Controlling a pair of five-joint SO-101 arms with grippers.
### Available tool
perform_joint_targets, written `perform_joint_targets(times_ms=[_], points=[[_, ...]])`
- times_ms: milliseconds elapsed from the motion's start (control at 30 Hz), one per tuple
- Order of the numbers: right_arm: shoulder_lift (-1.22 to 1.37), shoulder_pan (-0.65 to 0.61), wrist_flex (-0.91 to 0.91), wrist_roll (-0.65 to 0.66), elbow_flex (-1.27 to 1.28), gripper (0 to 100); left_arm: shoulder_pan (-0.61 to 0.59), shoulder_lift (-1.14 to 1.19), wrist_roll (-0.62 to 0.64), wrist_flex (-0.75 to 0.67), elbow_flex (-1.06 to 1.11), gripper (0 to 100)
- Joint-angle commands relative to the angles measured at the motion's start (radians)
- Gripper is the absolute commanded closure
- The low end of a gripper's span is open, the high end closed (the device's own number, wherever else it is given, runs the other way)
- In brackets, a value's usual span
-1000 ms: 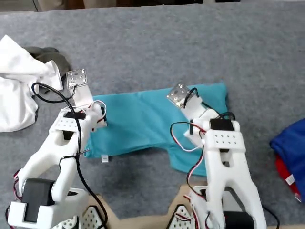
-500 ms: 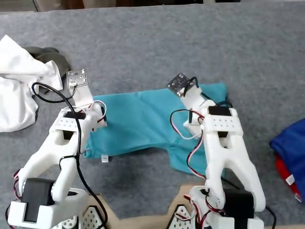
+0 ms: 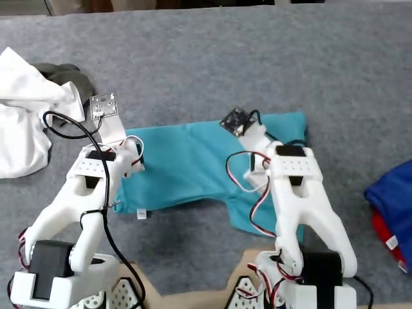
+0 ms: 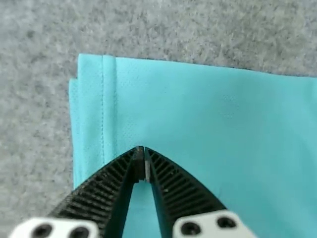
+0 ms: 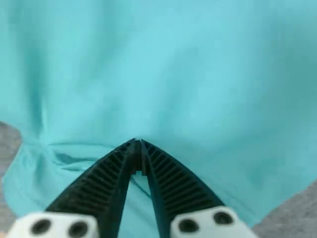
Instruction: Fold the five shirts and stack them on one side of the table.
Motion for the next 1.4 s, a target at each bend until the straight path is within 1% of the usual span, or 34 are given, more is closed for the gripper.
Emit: perform_joint_targets(times_ms=[0, 67, 367, 500, 567, 733, 833, 1033, 1200, 1367], points=[[-0.07, -0.018, 0.048, 0.008, 0.03, 99.3, -0.006, -0.002, -0.009, 0.002, -0.048, 98], [-0.136, -0.028, 0.094, 0.009, 0.042, 99.3, -0.005, -0.002, -0.04, 0.002, -0.048, 98], [-0.498, -0.041, 0.316, 0.014, 0.128, 99.3, -0.005, -0.002, -0.044, 0.006, -0.048, 98], [-0.579, -0.105, 0.356, 0.006, 0.193, 99.3, -0.005, -0.002, -0.044, 0.006, -0.048, 98], [-0.602, -0.107, 0.347, -0.005, 0.203, 99.3, -0.005, -0.002, -0.044, 0.006, -0.044, 98], [-0.565, -0.059, 0.249, 0.02, 0.117, 99.2, -0.005, -0.002, -0.044, 0.006, -0.043, 98], [-0.435, -0.058, 0.224, 0.057, 0.03, 99.3, -0.005, -0.004, -0.044, 0.006, -0.04, 98], [-0.171, -0.028, 0.186, 0.057, -0.108, 99.3, -0.006, -0.002, -0.046, 0.006, -0.043, 98], [-0.111, 0.028, 0.181, 0.063, -0.108, 99.3, -0.006, -0.002, -0.046, 0.005, -0.044, 98], [-0.145, 0.054, 0.173, 0.064, 0.01, 99.3, -0.006, -0.002, -0.046, 0.0, -0.048, 98]])
